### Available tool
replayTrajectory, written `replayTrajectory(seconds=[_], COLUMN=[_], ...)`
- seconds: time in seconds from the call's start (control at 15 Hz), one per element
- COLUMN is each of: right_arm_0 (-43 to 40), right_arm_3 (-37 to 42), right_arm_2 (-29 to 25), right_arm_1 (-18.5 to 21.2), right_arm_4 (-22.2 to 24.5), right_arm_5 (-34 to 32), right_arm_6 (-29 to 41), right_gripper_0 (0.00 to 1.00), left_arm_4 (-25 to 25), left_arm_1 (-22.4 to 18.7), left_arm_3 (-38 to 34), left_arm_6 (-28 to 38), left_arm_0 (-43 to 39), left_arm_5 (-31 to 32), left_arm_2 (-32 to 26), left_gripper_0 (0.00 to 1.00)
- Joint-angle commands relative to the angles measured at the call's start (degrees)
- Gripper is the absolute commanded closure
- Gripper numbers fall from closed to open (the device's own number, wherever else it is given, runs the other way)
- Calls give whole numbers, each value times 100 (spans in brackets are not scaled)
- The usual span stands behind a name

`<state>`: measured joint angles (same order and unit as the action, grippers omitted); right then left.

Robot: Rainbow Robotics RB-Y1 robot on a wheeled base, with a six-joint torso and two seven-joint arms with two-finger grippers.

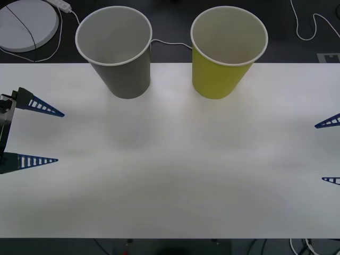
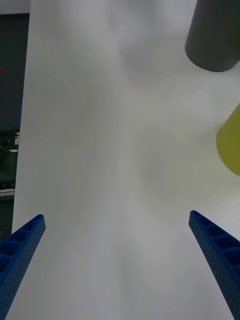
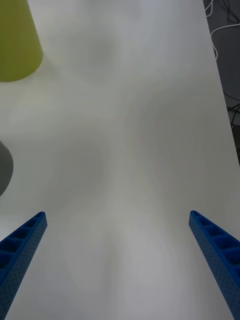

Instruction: Put the can into the green bin and the plastic bottle into the gray bin

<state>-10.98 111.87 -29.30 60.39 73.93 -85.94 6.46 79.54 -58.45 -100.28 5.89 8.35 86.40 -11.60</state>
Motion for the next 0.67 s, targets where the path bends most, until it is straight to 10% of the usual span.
replayTrajectory(seconds=[0.07,0.67], right_arm_0=[-18,-80], right_arm_3=[-8,-8], right_arm_2=[3,12], right_arm_1=[-344,-458], right_arm_4=[157,262], right_arm_5=[-2,-2], right_arm_6=[-110,-321], right_gripper_0=[0,0], left_arm_4=[0,0], left_arm_1=[0,0], left_arm_3=[0,0], left_arm_6=[0,0], left_arm_0=[0,0], left_arm_5=[0,0], left_arm_2=[0,0], left_gripper_0=[0,0])
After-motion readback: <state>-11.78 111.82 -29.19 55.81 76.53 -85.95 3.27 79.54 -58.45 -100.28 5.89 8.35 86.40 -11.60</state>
